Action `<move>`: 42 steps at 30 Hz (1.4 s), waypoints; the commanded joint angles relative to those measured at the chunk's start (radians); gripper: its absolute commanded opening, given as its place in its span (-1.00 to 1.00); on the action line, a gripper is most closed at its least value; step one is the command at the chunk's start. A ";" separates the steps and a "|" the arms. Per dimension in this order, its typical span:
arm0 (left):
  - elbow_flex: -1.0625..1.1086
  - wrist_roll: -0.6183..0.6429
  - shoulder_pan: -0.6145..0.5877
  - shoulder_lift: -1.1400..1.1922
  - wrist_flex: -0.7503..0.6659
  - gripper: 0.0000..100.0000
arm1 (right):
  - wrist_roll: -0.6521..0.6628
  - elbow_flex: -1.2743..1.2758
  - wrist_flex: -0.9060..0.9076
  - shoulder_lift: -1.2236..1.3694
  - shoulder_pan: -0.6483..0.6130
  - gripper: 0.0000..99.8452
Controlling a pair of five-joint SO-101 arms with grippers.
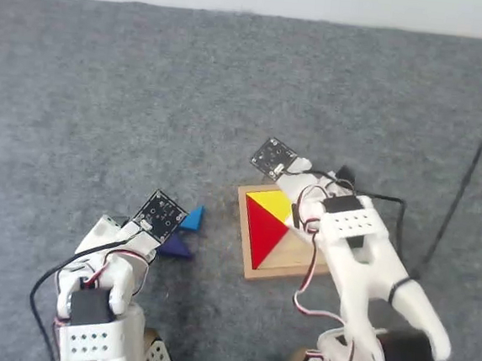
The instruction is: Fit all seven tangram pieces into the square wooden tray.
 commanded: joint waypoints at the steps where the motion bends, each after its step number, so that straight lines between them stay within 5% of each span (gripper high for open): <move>1: -0.005 -0.011 -0.008 -0.020 0.008 -0.65 | 0.034 -0.012 0.042 -0.136 0.024 -0.08; 8: -0.005 -0.011 -0.008 -0.020 0.008 -0.65 | 0.087 -0.006 0.133 -0.283 0.104 -0.08; 13: -0.005 -0.011 -0.008 -0.020 0.008 -0.65 | 0.023 0.000 0.160 -0.255 -0.025 -0.08; 28: -0.005 -0.011 -0.008 -0.020 0.008 -0.65 | -0.054 0.000 0.073 0.059 -0.145 -0.08; 42: -0.005 -0.011 -0.006 -0.020 0.008 -0.65 | 0.084 0.020 0.007 0.058 0.065 -0.08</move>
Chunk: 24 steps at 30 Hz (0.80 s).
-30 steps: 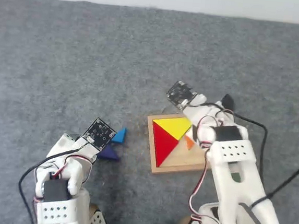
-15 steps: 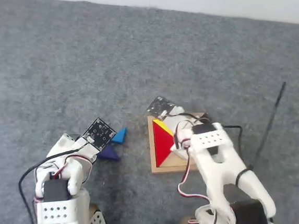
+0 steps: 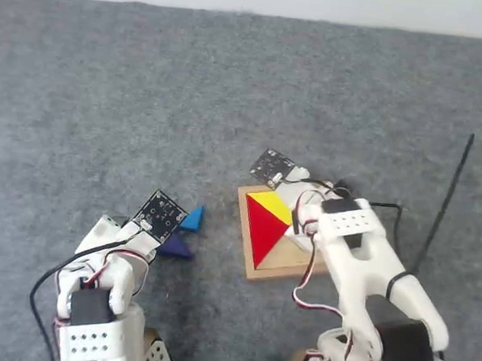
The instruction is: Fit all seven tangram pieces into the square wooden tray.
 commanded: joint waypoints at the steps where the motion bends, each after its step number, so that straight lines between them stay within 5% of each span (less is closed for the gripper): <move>1: -0.005 -0.011 -0.006 -0.020 0.008 -0.65 | 0.054 -0.006 -0.018 -0.018 0.054 -0.08; 24: -0.005 -0.011 -0.006 -0.020 0.008 -0.65 | 0.028 -0.064 -0.007 -0.306 0.053 -0.08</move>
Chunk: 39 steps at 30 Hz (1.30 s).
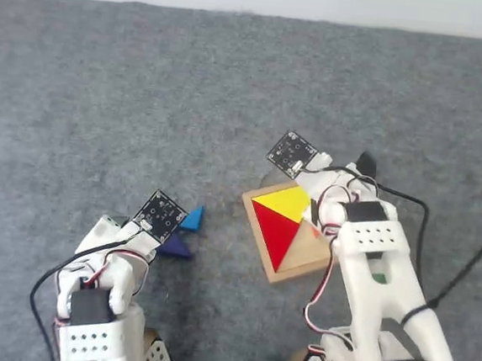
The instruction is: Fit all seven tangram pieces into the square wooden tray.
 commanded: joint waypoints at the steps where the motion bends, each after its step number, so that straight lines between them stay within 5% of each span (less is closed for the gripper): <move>1: -0.005 -0.011 -0.006 -0.020 0.008 -0.65 | -0.018 -0.066 -0.007 -0.068 -0.025 -0.08; 14: -0.005 -0.011 -0.006 -0.020 0.008 -0.65 | 0.072 -0.055 0.157 -0.133 0.163 -0.08; 27: -0.005 -0.011 -0.006 -0.020 0.009 -0.65 | 0.006 -0.186 0.171 0.292 0.157 -0.08; 39: -0.005 -0.011 -0.006 -0.020 0.009 -0.65 | 0.020 -0.281 0.193 0.349 0.124 -0.09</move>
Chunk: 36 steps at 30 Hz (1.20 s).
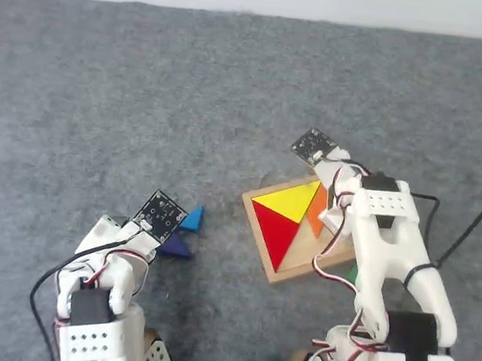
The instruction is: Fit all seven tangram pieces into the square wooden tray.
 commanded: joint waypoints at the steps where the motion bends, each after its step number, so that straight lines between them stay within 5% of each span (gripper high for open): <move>1: -0.005 -0.011 -0.006 -0.020 0.009 -0.65 | 0.011 -0.089 0.012 0.064 0.001 -0.09; 5: -0.005 -0.011 -0.006 -0.020 0.009 -0.65 | -0.023 -0.158 0.013 0.188 0.021 -0.08; 13: -0.005 -0.011 -0.006 -0.020 0.009 -0.65 | 0.150 -0.173 0.074 0.203 -0.025 -0.10; 21: -0.005 -0.011 -0.006 -0.020 0.009 -0.65 | 0.000 -0.226 0.050 0.157 -0.016 -1.00; 27: -0.005 -0.011 -0.006 -0.020 0.009 -0.65 | -0.025 -0.241 0.024 0.225 0.038 -0.73; 36: -0.005 -0.011 -0.006 -0.020 0.009 -0.65 | -0.032 -0.445 0.127 0.441 0.105 -0.91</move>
